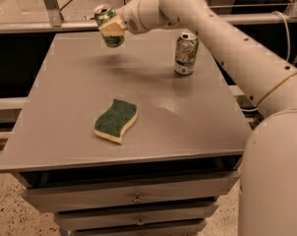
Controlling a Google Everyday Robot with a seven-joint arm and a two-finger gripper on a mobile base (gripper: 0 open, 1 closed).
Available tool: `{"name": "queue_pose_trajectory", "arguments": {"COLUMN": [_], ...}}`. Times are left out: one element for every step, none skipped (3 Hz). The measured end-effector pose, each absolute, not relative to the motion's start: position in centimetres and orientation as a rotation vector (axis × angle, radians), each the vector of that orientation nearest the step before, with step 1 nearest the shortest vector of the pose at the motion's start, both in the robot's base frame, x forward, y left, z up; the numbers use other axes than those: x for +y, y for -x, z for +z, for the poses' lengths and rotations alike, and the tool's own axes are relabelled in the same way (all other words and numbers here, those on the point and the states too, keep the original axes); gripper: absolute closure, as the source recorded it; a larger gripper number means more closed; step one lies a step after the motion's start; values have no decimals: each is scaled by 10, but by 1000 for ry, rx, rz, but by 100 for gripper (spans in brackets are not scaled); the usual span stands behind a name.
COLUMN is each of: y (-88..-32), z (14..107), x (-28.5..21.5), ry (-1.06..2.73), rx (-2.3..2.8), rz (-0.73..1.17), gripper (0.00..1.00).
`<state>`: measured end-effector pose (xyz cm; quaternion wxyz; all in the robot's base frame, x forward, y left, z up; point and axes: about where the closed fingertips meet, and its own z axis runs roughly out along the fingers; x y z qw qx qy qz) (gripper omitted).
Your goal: Knock green can over
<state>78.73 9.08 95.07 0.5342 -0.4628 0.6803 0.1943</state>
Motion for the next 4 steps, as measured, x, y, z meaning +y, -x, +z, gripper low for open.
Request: {"name": "queue_pose_trajectory", "arguments": {"y": [-758, -749, -744, -733], "z": [957, 956, 948, 935], "x": [58, 43, 50, 62], "ry": [1255, 1425, 1615, 1836], "rx": [1646, 1668, 1664, 1633], "rz": [393, 304, 256, 249], "gripper": [100, 100, 100, 81]}}
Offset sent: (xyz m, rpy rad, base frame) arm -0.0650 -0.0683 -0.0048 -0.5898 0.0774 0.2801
